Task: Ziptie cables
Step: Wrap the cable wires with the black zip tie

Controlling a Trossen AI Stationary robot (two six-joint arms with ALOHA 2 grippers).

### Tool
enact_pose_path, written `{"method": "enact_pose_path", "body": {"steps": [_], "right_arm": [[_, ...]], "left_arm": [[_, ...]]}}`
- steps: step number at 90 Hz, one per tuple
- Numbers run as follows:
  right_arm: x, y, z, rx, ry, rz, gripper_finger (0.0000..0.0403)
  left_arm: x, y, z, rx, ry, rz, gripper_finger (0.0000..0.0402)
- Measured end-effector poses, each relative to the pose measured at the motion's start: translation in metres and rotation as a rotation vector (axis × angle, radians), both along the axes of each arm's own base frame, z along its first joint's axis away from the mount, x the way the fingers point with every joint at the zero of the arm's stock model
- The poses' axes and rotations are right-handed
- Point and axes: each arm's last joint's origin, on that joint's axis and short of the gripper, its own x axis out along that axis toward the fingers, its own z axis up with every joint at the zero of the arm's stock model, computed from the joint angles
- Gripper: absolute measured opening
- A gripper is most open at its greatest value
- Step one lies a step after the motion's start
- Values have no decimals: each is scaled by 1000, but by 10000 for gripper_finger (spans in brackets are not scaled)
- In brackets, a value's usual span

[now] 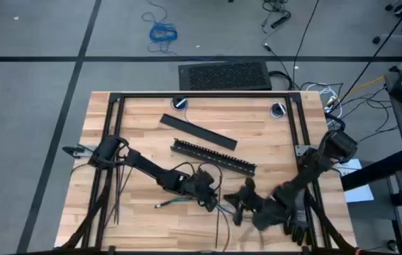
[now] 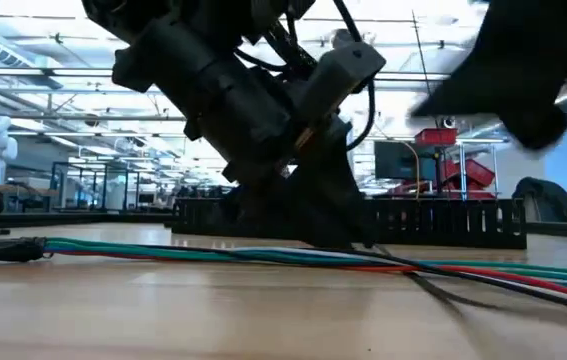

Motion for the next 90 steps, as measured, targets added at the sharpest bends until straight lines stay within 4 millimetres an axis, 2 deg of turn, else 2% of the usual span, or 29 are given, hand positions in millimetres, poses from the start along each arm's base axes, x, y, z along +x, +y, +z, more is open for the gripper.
{"method": "enact_pose_path", "body": {"steps": [19,43,58,74,90], "right_arm": [[14,-25,-5,29,121,20,16],[27,-50,-8,107,216,54,101],[33,-69,-11,274,275,-22,141],[39,-89,-12,359,318,-80,148],[56,-93,-2,442,324,-57,146]], "left_arm": [[2,3,1,-56,-17,78,122],[-8,-2,1,37,78,6,122],[-13,-7,-1,70,114,-19,122],[-19,-20,-3,101,127,-89,122],[-26,-29,-5,134,160,-129,122]]}}
